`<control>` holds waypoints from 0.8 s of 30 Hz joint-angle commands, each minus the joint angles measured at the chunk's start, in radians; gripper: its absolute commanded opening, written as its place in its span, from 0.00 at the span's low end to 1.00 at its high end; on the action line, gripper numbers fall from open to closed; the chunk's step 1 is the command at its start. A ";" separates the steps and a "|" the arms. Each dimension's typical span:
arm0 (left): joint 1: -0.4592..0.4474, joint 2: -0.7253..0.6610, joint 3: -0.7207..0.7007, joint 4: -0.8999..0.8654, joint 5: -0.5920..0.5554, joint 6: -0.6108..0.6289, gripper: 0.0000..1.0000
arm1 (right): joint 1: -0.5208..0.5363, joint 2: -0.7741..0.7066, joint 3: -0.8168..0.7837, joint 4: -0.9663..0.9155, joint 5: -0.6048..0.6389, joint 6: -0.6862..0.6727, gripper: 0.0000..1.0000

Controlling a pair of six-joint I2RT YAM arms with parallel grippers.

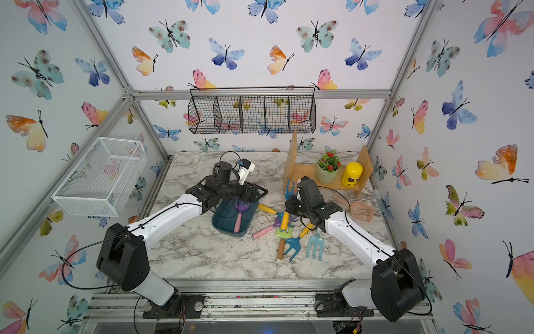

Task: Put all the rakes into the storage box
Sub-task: Pick up the rake at the center of the board.

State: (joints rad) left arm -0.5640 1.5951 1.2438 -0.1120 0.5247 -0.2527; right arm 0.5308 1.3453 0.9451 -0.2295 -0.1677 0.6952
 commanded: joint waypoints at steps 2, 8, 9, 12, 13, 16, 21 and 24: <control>0.002 0.016 -0.004 0.013 0.077 0.003 0.79 | -0.002 0.044 0.027 0.171 -0.244 -0.048 0.04; 0.003 0.016 -0.016 0.050 0.109 -0.015 0.79 | -0.002 0.093 0.048 0.180 -0.369 -0.071 0.04; 0.003 0.017 -0.019 0.056 0.112 -0.017 0.79 | -0.002 0.095 0.048 0.183 -0.373 -0.071 0.04; 0.003 0.023 -0.024 0.064 0.118 -0.025 0.79 | -0.002 0.103 0.055 0.194 -0.387 -0.071 0.04; 0.003 0.027 -0.024 0.067 0.118 -0.026 0.79 | -0.002 0.105 0.060 0.200 -0.395 -0.071 0.04; 0.003 0.043 -0.020 0.068 0.119 -0.027 0.78 | -0.002 0.120 0.072 0.214 -0.412 -0.068 0.04; 0.003 0.076 0.000 0.067 0.116 -0.028 0.77 | 0.000 0.145 0.088 0.223 -0.452 -0.071 0.04; 0.002 0.096 0.011 0.070 0.110 -0.032 0.74 | 0.000 0.158 0.093 0.227 -0.473 -0.071 0.04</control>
State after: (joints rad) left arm -0.5621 1.6638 1.2297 -0.0559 0.6201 -0.2836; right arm 0.5262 1.4902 1.0061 -0.0429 -0.5690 0.6415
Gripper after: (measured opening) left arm 0.749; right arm 0.183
